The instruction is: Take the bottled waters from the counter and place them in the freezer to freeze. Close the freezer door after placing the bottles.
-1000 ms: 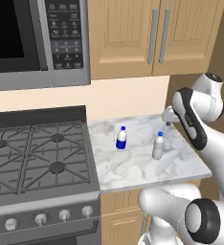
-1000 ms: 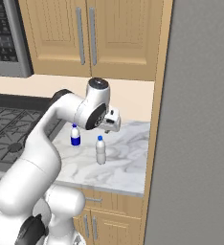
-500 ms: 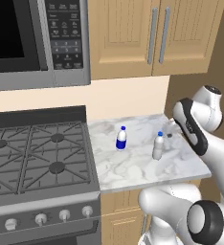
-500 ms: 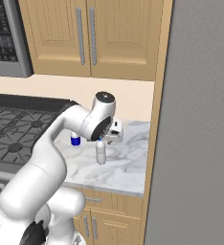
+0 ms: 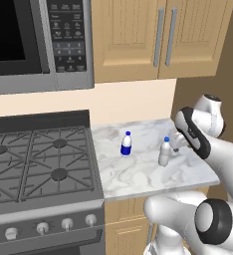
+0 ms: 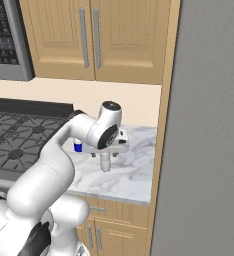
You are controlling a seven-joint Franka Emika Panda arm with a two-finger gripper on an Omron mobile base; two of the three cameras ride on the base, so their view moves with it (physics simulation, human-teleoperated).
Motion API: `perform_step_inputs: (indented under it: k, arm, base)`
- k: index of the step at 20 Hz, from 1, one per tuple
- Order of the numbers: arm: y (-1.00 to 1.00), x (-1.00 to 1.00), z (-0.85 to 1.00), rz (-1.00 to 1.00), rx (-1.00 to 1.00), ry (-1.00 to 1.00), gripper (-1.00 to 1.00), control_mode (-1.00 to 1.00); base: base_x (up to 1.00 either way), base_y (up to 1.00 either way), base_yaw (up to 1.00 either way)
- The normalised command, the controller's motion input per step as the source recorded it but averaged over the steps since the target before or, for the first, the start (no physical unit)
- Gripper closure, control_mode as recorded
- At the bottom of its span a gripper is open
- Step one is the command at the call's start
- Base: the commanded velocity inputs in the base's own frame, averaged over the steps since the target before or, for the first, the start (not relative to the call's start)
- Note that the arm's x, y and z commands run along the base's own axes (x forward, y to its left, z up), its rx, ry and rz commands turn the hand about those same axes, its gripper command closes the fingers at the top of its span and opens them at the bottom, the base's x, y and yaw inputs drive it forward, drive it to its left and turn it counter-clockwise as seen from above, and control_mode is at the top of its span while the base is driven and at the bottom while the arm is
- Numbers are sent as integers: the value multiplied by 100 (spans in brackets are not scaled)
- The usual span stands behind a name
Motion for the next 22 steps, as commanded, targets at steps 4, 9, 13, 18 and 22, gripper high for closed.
perform_step_inputs:
  k: [4, 9, 13, 18, 22]
  arm:
    - [0, 0, -4, 9, 0, -9, -100, -100]
    - [0, 0, -30, 10, 0, -6, -100, -100]
    - [0, 0, -35, 12, 0, -3, -100, -100]
    - [0, 0, -28, 11, 0, -12, -100, -100]
    - [0, 0, -18, 11, 0, -13, -100, -100]
  base:
    - [0, 0, 0]
    - [0, 0, 0]
    - [0, 0, 0]
    - [0, 0, 0]
    - [0, 0, 0]
